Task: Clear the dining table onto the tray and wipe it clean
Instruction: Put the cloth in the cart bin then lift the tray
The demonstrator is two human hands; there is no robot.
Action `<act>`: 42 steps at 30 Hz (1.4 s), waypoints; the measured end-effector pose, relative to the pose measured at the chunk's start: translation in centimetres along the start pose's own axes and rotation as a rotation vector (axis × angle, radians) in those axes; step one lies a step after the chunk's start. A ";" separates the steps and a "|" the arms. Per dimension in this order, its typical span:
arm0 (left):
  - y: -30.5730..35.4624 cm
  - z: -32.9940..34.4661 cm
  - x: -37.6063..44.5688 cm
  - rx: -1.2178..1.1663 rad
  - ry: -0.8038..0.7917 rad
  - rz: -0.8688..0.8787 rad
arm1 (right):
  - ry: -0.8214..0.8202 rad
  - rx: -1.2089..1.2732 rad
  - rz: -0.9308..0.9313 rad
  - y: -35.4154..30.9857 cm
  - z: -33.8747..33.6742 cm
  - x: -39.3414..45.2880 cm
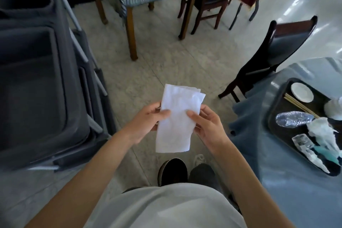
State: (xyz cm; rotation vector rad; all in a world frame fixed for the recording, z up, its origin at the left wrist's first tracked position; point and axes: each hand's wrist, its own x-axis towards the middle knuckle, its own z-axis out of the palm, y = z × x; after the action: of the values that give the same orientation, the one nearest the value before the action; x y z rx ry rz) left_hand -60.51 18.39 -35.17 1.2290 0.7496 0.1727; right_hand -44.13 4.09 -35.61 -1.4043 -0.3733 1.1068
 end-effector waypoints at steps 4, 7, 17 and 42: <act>2.0 -1.6 3.4 -0.020 0.098 0.014 | -0.112 -0.044 -0.015 -2.0 0.8 5.8; 3.7 -2.9 7.1 -0.038 0.205 0.034 | -0.201 -0.156 -0.067 -4.1 0.9 11.4; 11.0 -5.9 19.7 -0.225 0.565 0.138 | -0.663 -0.396 -0.110 -13.9 0.5 31.8; 22.1 -40.0 32.2 -0.482 1.327 0.253 | -1.119 -0.777 -0.443 -19.6 40.9 66.6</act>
State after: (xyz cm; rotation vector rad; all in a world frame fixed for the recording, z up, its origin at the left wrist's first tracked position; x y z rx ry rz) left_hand -54.43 73.97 -34.39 0.6131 1.5455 1.3816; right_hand -36.03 84.22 -35.25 -1.0784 -1.9780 1.3346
